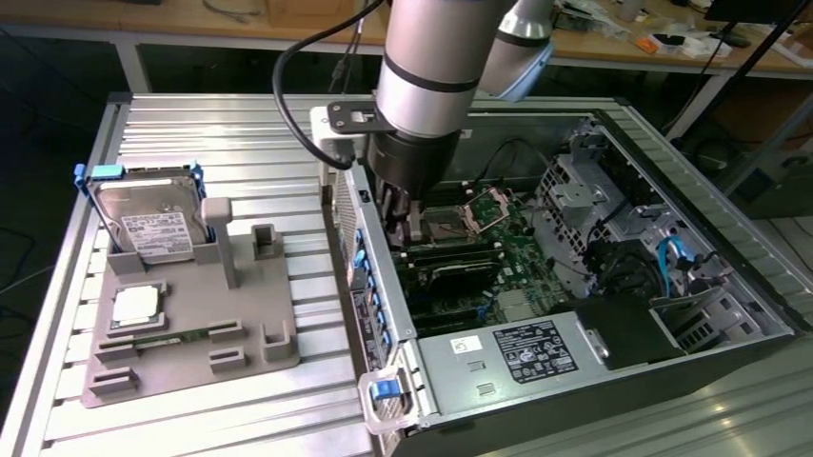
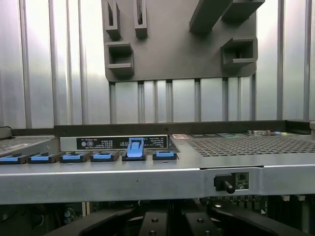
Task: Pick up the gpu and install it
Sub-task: 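Press down on the gpu until it lock into place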
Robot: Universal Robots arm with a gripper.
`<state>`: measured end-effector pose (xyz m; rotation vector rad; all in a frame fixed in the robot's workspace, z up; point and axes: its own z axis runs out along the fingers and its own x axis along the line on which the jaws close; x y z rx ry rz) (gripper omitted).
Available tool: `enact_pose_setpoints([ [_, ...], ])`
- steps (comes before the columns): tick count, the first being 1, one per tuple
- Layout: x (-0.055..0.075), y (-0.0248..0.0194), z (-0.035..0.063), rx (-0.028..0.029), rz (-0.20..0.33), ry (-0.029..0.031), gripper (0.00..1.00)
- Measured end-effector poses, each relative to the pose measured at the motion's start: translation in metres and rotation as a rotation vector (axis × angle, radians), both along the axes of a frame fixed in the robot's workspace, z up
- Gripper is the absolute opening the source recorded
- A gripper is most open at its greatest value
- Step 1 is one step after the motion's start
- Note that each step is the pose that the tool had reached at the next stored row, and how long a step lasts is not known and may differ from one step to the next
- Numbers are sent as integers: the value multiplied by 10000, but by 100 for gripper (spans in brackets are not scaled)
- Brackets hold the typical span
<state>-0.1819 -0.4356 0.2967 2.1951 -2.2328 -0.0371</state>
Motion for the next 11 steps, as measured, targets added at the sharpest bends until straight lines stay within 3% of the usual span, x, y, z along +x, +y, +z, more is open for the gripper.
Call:
enact_pose_setpoints([
  [11, -5, -85, -1, 81, 0, 0, 11],
])
